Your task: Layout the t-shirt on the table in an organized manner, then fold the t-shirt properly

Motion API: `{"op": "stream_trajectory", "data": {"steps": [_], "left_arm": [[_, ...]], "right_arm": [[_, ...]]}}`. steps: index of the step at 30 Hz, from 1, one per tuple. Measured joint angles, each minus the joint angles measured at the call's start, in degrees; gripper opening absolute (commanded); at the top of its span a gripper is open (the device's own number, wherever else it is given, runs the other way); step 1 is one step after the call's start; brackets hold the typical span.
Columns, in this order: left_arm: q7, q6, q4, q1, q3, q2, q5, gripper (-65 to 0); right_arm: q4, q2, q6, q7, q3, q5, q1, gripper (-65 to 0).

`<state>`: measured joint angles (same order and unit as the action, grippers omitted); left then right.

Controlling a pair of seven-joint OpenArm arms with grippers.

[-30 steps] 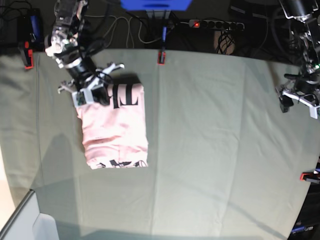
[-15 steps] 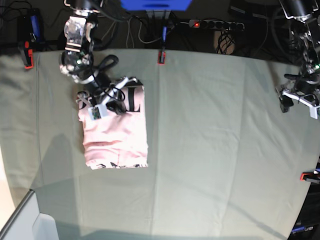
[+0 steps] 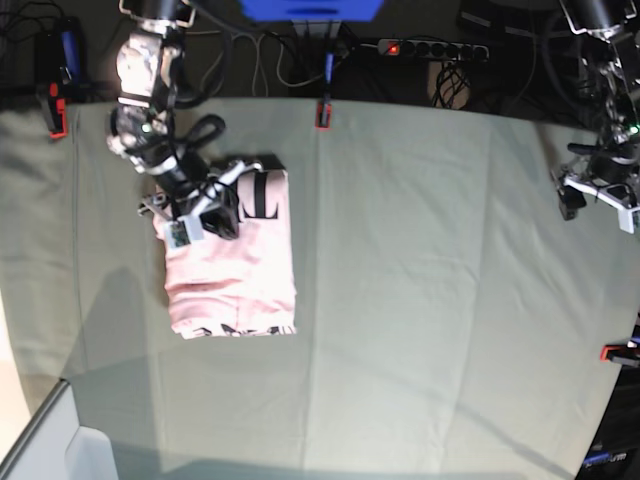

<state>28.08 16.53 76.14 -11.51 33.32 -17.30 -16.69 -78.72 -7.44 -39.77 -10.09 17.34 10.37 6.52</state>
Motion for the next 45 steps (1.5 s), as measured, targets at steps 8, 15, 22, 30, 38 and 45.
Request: {"op": "stream_trajectory", "data": {"steps": [8, 15, 22, 30, 38, 45], "left_arm": [[0.0, 0.02, 0.0, -0.72, 0.0, -0.15, -0.22, -11.8], [0.04, 0.0, 0.55, -3.65, 0.07, -0.59, -0.13, -11.9], [0.0, -0.17, 9.99, -12.31, 0.04, 0.57, 0.0, -15.2], [-0.81, 0.39, 13.14, -19.37, 0.0, 1.14, -0.15, -65.0], [-1.14, 0.5, 7.74, -23.76, -0.02, 3.32, -0.04, -65.0], [-2.01, -0.13, -11.41, -20.59, -0.13, 5.7, 0.68, -65.0]], "right_arm": [[11.39, 3.15, -0.26, 0.85, 1.84, -0.79, -7.1, -65.0], [-4.2, 1.33, 0.31, -0.11, 6.03, 0.04, -3.89, -65.0], [-21.66, -2.05, -0.52, 0.13, 12.83, -0.31, 7.74, -65.0], [-22.12, -1.95, -0.28, -5.75, 26.45, -0.66, 16.87, -65.0], [-11.45, -1.55, -0.07, -14.12, 40.44, -4.66, 17.64, -65.0], [13.49, 1.55, -0.04, -13.9, 39.74, -4.74, 17.97, -65.0]]}}
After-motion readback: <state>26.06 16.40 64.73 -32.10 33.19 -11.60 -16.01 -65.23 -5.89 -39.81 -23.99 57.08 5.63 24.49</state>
